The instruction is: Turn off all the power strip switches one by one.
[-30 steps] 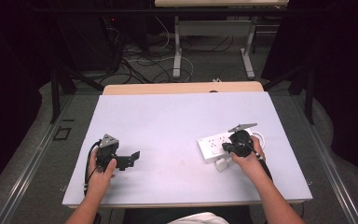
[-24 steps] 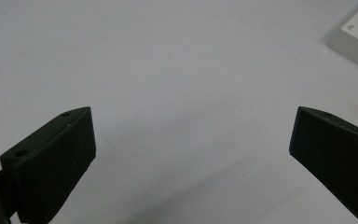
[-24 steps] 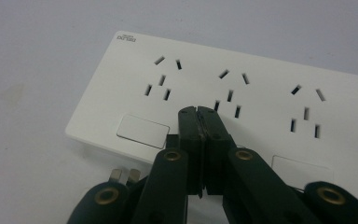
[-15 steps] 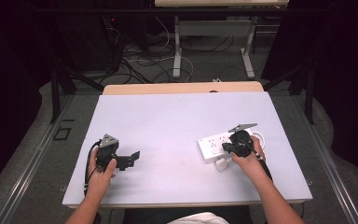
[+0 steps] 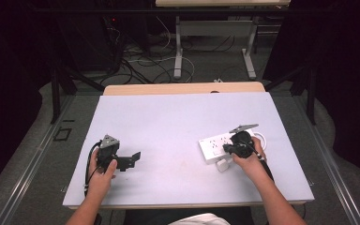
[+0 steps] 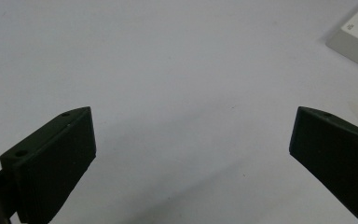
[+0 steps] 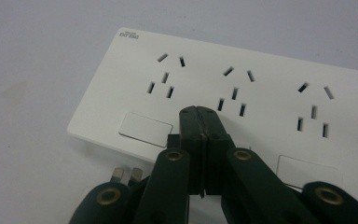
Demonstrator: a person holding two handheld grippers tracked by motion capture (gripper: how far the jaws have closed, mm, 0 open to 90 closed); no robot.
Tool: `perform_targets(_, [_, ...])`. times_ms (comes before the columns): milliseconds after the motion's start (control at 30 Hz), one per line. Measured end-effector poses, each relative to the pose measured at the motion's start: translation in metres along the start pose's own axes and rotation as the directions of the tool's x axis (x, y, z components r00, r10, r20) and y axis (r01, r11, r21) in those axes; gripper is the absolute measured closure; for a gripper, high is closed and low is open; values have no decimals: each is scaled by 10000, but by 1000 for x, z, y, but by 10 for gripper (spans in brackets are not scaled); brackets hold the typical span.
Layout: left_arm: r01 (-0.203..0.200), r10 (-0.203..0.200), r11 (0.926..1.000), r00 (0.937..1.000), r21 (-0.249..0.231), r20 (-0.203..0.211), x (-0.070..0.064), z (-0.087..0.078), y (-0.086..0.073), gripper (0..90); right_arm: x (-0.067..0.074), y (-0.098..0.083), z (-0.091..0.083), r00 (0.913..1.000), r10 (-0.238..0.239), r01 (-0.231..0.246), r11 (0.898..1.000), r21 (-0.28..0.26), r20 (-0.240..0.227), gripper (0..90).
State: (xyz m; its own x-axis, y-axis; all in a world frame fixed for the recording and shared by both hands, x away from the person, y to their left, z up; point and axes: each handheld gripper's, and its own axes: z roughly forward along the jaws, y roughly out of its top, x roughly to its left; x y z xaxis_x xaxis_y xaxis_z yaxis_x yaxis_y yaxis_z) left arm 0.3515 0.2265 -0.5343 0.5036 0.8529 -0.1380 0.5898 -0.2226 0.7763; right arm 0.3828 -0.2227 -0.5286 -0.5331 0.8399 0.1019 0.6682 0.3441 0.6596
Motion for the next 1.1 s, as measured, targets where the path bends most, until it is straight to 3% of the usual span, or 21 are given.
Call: perform_targets(1100, [-70, 70, 10000, 10000, 12, -16, 0, 0, 0, 2, 6, 2, 1, 9997, -177, 176, 9998, 77, 161, 895])
